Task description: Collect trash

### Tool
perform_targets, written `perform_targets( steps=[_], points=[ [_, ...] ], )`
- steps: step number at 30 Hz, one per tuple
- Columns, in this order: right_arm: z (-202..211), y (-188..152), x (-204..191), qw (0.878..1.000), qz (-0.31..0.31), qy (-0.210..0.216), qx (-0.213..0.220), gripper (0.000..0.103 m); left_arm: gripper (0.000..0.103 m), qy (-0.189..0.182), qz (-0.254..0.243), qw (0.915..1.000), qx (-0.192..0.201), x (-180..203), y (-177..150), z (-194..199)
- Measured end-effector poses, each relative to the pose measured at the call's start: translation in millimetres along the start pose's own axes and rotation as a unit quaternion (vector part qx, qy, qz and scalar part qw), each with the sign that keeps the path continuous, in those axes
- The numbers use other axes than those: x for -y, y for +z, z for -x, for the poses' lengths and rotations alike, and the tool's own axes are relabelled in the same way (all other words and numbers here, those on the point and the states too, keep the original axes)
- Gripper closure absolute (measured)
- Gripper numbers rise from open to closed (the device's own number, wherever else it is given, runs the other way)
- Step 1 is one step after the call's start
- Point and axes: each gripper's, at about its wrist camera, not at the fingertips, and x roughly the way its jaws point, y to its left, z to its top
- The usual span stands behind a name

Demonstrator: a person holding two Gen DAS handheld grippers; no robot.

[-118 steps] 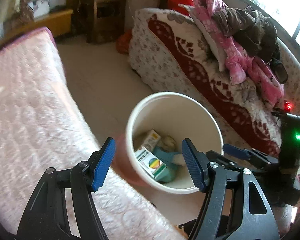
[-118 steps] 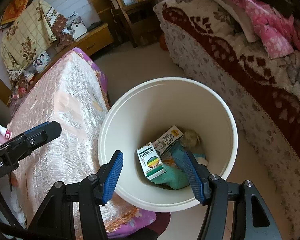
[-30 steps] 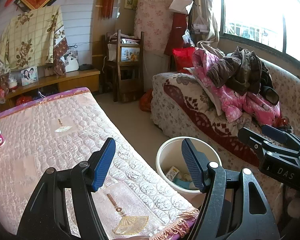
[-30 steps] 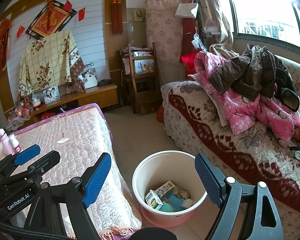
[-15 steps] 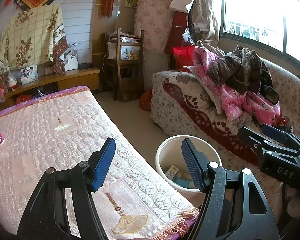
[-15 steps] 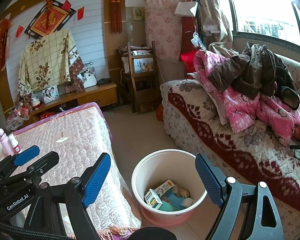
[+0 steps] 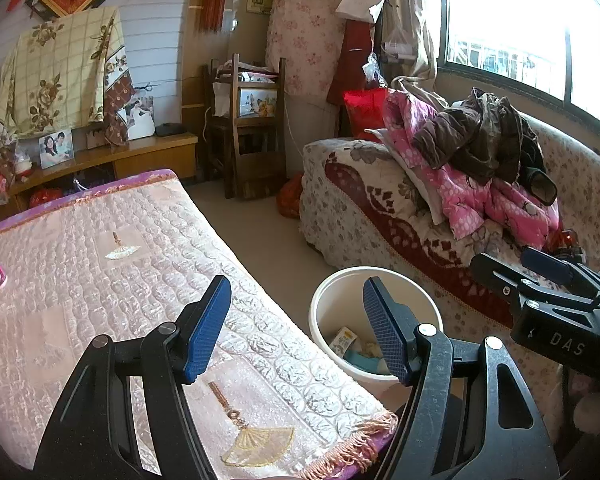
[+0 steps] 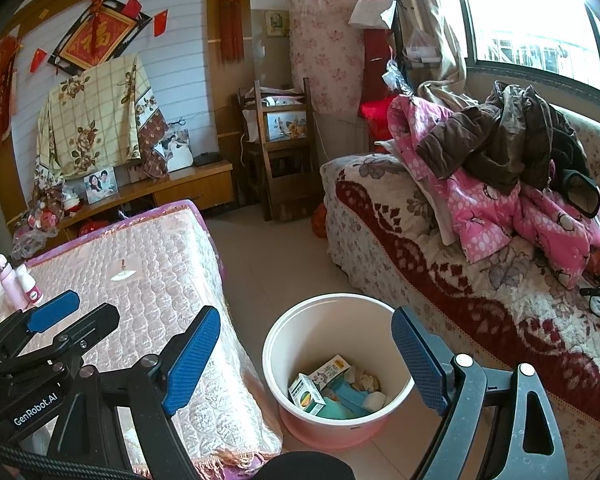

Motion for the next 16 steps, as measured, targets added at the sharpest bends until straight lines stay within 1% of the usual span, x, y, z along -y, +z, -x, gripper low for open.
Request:
perform_targets(
  steps=[12,16],
  points=[
    [-5,-2,-2,1.000,0.007,0.000,-0.007,0.016,0.035,-0.007,0.003,1.0000,-0.003,-2,-3,-3],
    [-10,-3,-8,1.000,0.013,0.004,-0.015,0.016,0.035,-0.012,0.018,0.9997,-0.013,-11,-5,-4]
  ],
)
